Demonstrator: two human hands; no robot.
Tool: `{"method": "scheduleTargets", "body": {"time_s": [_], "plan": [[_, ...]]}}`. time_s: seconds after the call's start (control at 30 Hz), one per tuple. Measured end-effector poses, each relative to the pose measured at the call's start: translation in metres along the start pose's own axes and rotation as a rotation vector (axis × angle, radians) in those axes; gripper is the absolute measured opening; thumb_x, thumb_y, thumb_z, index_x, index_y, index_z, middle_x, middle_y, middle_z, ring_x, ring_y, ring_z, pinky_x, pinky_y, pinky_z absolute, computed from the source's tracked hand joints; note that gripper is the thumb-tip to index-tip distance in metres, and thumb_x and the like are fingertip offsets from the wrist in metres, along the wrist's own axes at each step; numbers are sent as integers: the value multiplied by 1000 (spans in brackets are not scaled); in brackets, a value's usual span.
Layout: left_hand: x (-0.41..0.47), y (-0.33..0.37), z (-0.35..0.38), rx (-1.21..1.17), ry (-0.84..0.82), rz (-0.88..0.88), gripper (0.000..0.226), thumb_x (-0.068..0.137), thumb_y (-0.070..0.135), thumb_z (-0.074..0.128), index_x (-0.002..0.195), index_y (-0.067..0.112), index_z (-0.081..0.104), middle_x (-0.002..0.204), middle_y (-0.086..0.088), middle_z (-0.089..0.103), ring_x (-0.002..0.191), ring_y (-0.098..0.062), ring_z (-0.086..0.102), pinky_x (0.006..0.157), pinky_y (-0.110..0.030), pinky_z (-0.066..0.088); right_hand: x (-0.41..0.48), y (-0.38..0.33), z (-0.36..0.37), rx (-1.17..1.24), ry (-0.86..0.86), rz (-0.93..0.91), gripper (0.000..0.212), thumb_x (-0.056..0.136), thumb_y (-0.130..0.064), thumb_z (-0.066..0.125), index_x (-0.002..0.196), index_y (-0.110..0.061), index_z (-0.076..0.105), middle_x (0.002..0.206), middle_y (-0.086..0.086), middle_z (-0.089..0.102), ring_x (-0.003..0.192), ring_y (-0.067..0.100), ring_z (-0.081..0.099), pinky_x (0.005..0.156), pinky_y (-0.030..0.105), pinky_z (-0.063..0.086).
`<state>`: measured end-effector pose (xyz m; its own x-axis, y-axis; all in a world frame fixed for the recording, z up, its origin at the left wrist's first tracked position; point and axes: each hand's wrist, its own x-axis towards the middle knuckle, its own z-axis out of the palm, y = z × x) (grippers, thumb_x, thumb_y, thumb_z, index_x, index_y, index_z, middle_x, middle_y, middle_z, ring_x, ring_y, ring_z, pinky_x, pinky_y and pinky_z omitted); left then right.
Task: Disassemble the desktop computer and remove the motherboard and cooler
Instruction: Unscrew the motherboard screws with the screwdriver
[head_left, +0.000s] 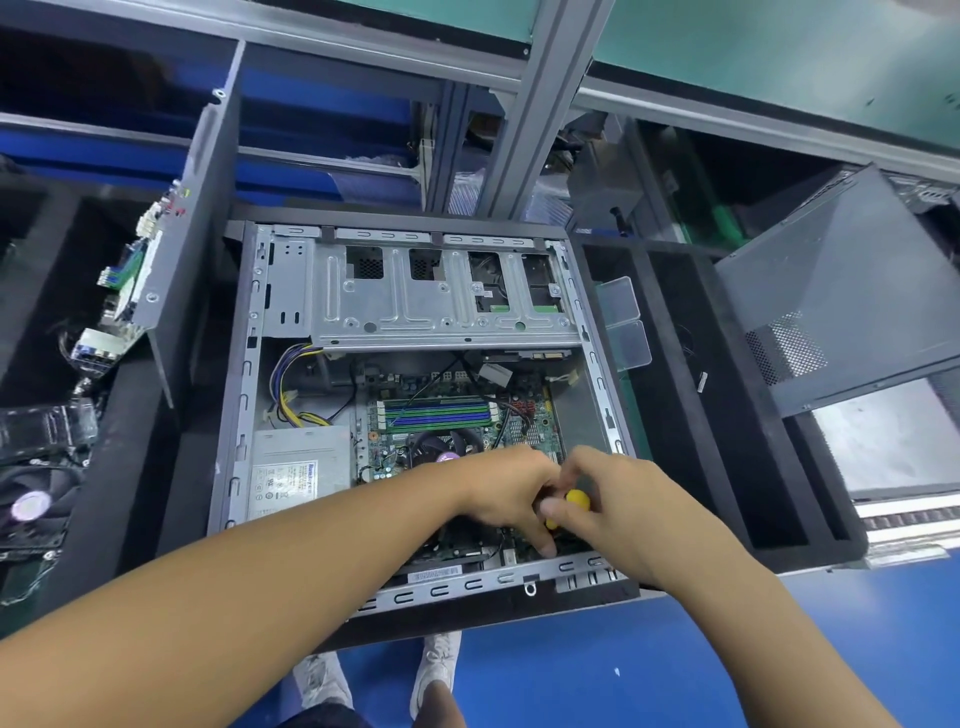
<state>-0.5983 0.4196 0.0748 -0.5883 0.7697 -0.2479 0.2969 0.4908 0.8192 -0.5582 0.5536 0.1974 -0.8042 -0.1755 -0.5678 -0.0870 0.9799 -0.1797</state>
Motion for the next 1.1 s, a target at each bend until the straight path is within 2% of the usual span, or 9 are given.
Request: {"method": "scheduleTargets", "body": {"time_s": [0.17, 0.23, 0.37, 0.53, 0.73, 0.83, 0.9, 0.97, 1.1], "plan": [[-1, -1, -4, -19, -30, 11, 37, 72, 29, 87, 96, 11, 65, 87, -1, 69, 81, -18, 63, 74, -34, 50, 0, 1, 7, -44, 43, 23, 18, 99, -40, 52, 93, -25, 44, 89, 0, 54, 67, 14, 47, 50, 24, 30], [-1, -4, -7, -47, -57, -2, 29, 77, 28, 84, 96, 12, 68, 89, -1, 70, 82, -17, 64, 76, -34, 52, 0, 1, 4, -44, 15, -23, 5, 97, -28, 54, 98, -26, 49, 97, -1, 52, 78, 16, 47, 60, 27, 37], [0, -2, -4, -28, -12, -6, 28, 75, 31, 85, 90, 12, 70, 85, -3, 70, 73, -15, 59, 67, -30, 46, 1, 4, 1, 8, -61, -51, 20, 91, -16, 59, 99, -34, 54, 101, -4, 44, 87, 19, 51, 77, 33, 48], [-1, -1, 4, -9, 36, 39, 36, 75, 30, 85, 93, 14, 57, 69, 13, 54, 62, 5, 51, 59, -17, 38, 3, 4, 7, 34, 58, 53, 31, 91, -55, 59, 98, -27, 48, 85, -10, 48, 76, 15, 51, 55, 25, 35], [-2, -3, -3, -61, -3, 33, 37, 75, 31, 85, 104, 17, 66, 91, 4, 69, 85, -10, 62, 77, -28, 49, 6, 4, 11, -45, 62, 27, 14, 98, -36, 52, 96, -27, 43, 81, -7, 47, 64, 10, 46, 48, 24, 29], [0, -6, -4, -59, -13, 9, 22, 76, 31, 85, 81, 25, 64, 80, 10, 67, 70, 0, 58, 64, -20, 43, 5, 4, 6, -17, 3, -30, 11, 94, -23, 56, 97, -31, 49, 94, -5, 48, 75, 12, 48, 57, 24, 39], [1, -5, -1, -31, 28, 4, 28, 72, 34, 87, 74, 30, 60, 78, 6, 67, 66, -6, 55, 60, -24, 43, 5, 4, 5, 15, -47, -37, 16, 92, -21, 60, 97, -33, 52, 98, -6, 45, 81, 15, 52, 69, 30, 47], [3, -3, 3, -17, 52, 7, 32, 70, 37, 87, 80, 25, 60, 81, 1, 68, 70, -14, 56, 68, -32, 48, 5, 3, 5, 35, -39, -22, 14, 91, -31, 63, 99, -31, 52, 98, -6, 45, 83, 16, 53, 72, 32, 48], [1, -2, 5, -29, 56, 54, 39, 70, 35, 87, 92, 23, 57, 78, 9, 62, 70, -6, 53, 68, -27, 45, 7, 2, 12, -63, 64, 82, 33, 96, -55, 51, 94, -24, 41, 80, -6, 46, 73, 20, 51, 56, 31, 36]]}}
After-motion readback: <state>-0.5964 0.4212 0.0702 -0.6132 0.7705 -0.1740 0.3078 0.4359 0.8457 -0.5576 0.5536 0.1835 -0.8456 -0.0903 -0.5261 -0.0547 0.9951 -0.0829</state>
